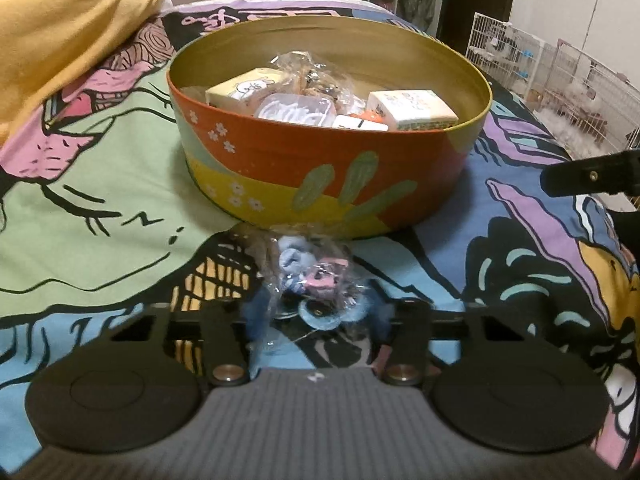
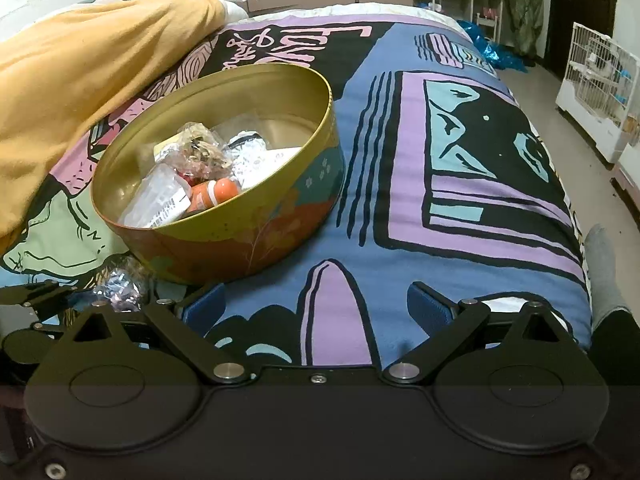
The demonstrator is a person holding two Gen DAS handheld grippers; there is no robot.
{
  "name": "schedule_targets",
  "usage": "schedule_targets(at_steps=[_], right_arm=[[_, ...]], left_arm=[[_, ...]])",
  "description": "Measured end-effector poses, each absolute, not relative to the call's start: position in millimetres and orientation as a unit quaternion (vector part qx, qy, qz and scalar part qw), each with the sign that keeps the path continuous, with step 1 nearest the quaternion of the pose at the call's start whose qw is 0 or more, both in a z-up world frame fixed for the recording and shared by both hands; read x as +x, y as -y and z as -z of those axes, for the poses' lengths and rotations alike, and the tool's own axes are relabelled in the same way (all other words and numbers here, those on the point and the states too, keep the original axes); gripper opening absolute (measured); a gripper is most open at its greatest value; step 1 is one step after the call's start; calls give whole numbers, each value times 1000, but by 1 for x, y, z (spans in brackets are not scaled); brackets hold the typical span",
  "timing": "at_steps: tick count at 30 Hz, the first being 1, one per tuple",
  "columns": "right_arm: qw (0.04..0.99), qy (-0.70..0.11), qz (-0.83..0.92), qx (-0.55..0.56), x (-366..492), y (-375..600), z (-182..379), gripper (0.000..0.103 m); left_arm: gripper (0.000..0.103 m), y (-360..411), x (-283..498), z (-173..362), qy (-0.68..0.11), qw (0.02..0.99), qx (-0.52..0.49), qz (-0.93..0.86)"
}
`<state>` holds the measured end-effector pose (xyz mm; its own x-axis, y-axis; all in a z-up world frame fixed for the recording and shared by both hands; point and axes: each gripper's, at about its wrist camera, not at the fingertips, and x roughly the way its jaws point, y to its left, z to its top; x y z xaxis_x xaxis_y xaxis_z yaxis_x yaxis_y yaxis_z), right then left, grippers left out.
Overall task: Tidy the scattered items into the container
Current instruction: 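Lower the left gripper onto the clear packet of blue and pink items and close, then carry the blue-and-pink packet over the tin and open the left gripper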
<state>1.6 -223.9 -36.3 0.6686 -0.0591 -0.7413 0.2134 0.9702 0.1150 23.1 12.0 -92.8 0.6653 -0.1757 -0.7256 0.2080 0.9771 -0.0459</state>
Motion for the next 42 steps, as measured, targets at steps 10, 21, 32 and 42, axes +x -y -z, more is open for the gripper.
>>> schedule_targets(at_steps=[10, 21, 32, 42], right_arm=[[908, -400, 77, 96, 2, 224, 38, 97], [907, -402, 73, 97, 3, 222, 39, 97], [908, -400, 71, 104, 3, 224, 38, 97], [908, -396, 70, 117, 3, 227, 37, 97]], left_arm=[[38, -24, 2, 75, -390, 915, 17, 104], [38, -56, -10, 28, -353, 932, -15, 76], [38, -47, 3, -27, -297, 950, -3, 92], [38, -19, 34, -50, -277, 954, 22, 116]])
